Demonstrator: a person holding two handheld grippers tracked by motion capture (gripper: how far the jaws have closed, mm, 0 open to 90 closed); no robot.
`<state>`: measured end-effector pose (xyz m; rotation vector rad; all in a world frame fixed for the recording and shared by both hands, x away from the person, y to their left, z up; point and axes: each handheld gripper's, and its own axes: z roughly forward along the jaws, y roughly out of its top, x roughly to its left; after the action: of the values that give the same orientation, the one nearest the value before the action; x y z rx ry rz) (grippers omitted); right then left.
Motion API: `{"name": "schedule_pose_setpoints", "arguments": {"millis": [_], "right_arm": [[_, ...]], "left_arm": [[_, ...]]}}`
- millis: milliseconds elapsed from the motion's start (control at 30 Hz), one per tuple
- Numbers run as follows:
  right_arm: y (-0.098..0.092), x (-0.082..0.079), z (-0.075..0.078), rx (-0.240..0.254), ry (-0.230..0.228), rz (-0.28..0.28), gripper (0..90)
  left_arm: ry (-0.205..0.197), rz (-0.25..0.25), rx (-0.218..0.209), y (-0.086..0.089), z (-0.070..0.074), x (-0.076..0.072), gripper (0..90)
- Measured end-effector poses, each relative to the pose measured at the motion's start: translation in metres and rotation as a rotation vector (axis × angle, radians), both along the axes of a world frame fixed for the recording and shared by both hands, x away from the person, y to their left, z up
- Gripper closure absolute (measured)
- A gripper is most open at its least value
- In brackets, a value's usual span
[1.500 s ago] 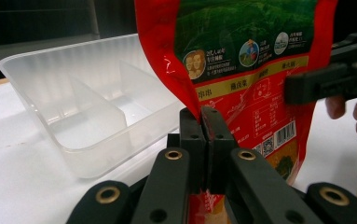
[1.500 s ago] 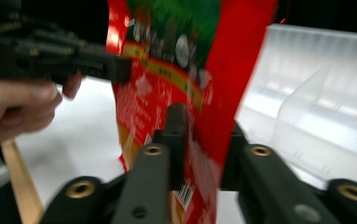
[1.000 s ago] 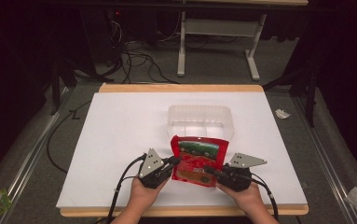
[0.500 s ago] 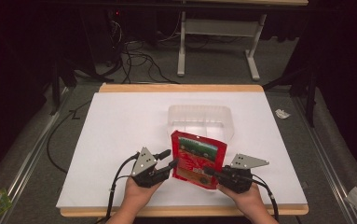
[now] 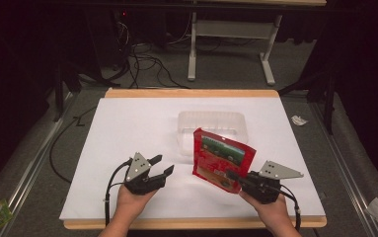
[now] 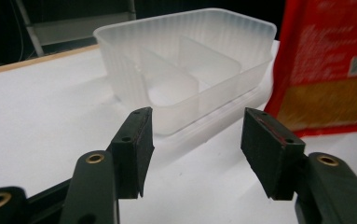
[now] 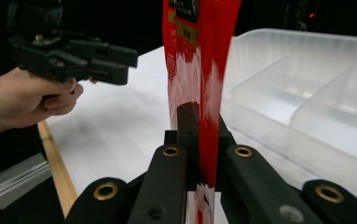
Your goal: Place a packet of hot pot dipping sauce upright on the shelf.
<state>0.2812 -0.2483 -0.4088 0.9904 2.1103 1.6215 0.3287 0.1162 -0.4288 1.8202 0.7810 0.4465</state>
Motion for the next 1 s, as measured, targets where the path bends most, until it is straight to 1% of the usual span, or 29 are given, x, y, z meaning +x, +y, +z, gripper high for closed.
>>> {"name": "schedule_pose_setpoints", "arguments": {"millis": [167, 300, 367, 467, 600, 633, 667, 700, 833, 867, 933, 1000], "right_arm": [[-0.013, -0.003, 0.008, 0.008, -0.024, -0.043, 90.0], [-0.021, -0.004, 0.013, 0.024, -0.037, -0.073, 90.0], [-0.026, -0.005, 0.016, 0.022, -0.043, -0.086, 90.0], [-0.031, -0.006, 0.018, 0.022, -0.048, -0.11, 90.0], [-0.04, -0.006, 0.021, 0.032, -0.058, -0.138, 90.0], [-0.042, -0.007, 0.022, 0.035, -0.056, -0.147, 90.0], [-0.044, -0.007, 0.023, 0.034, -0.058, -0.156, 90.0], [-0.047, -0.007, 0.023, 0.036, -0.065, -0.16, 90.0], [-0.055, -0.007, 0.026, 0.044, -0.075, -0.2, 90.0], [-0.057, -0.008, 0.027, 0.04, -0.082, -0.212, 90.0], [-0.061, -0.008, 0.028, 0.048, -0.091, -0.23, 90.0], [-0.064, -0.009, 0.029, 0.042, -0.1, -0.252, 90.0]], "left_arm": [[0.026, 0.021, -0.006, 0.011, -0.001, 0.001, 42.0], [0.043, 0.021, -0.007, 0.02, -0.003, 0.0, 41.1], [0.048, 0.021, -0.003, 0.024, -0.004, -0.001, 41.0], [0.047, 0.04, 0.015, 0.029, -0.005, -0.004, 38.4], [0.055, 0.048, 0.019, 0.037, -0.007, -0.008, 38.3], [0.056, 0.048, 0.027, 0.039, -0.008, -0.009, 37.7], [0.055, 0.052, 0.026, 0.039, -0.009, -0.009, 37.4], [0.055, 0.05, 0.034, 0.041, -0.009, -0.01, 37.3], [0.056, 0.053, 0.046, 0.043, -0.011, -0.012, 37.0], [0.059, 0.049, 0.046, 0.043, -0.012, -0.012, 36.9], [0.062, 0.047, 0.046, 0.043, -0.012, -0.012, 36.3], [0.061, 0.051, 0.045, 0.044, -0.012, -0.011, 36.2]]}}
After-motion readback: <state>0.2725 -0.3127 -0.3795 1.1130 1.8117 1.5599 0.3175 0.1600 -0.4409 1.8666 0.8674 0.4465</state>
